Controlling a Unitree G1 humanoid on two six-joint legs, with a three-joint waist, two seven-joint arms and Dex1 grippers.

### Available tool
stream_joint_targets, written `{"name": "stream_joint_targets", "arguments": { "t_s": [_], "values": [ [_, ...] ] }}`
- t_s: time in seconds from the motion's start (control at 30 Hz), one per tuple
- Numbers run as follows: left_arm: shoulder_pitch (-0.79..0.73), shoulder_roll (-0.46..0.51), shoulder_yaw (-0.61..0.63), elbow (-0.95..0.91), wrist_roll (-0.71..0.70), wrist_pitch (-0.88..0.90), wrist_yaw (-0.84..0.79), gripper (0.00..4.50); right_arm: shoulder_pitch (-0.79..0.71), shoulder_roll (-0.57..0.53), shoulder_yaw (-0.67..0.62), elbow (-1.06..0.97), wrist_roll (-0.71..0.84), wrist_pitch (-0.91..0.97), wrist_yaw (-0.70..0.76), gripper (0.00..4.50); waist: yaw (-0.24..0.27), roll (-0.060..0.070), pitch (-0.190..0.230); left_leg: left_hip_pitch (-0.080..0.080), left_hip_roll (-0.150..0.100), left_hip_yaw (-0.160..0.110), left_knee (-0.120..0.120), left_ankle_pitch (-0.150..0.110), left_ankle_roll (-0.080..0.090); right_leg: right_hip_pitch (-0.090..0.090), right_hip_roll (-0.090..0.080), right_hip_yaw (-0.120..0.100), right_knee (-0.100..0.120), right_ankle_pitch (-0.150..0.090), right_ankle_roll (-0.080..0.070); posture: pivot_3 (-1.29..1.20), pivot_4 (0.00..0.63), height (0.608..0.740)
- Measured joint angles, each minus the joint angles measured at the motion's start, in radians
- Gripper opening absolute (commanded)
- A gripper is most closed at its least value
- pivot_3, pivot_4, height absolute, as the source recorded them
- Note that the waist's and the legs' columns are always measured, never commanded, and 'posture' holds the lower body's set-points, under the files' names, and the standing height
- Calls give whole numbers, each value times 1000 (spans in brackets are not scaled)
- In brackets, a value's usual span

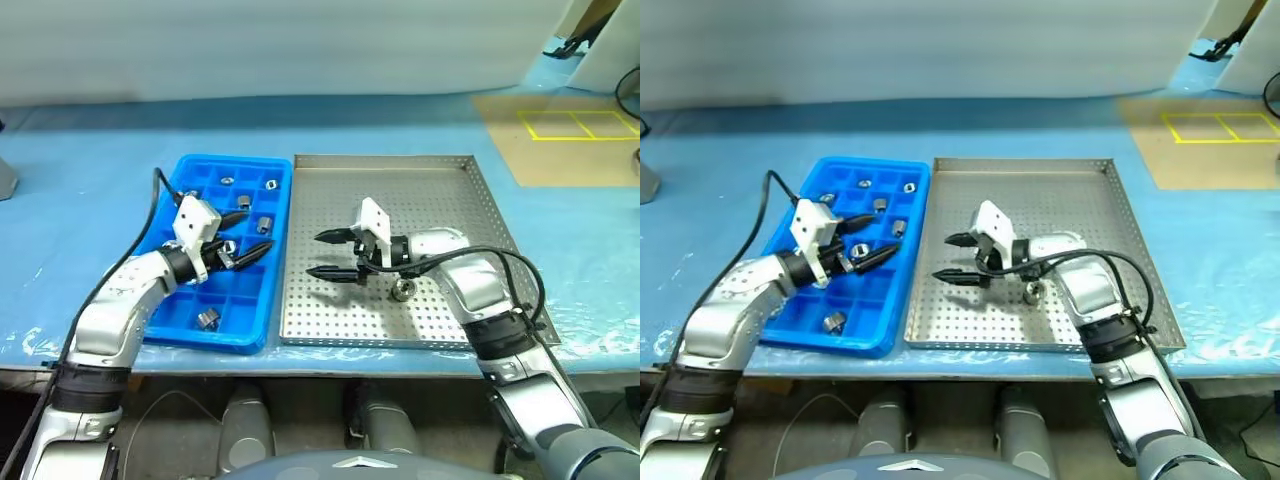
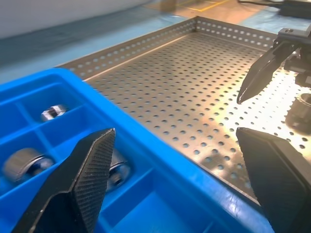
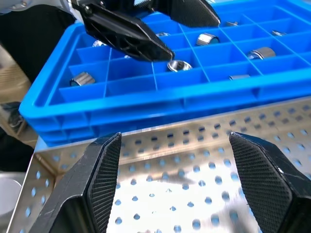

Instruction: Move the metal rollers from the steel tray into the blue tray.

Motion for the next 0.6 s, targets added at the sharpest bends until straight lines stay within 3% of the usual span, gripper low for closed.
{"name": "stream_joint_targets", "arguments": {
  "t_s": [0.2, 0.6],
  "values": [
    [-83, -20, -25, 117, 24, -59, -65, 4237, 39, -44, -11, -81, 14, 62, -61, 3674, -19, 0, 0, 0, 1, 0, 6, -1, 2, 2, 1, 0, 2, 1, -1, -282, 150, 740],
    [-200, -80, -68, 255, 57, -105, -150, 4237, 92, -123, -19, -56, -15, 96, -180, 3674, -31, 0, 0, 0, 1, 0, 10, -2, 4, 3, 1, 1, 2, 1, -1, -398, 150, 740]
  ]
}}
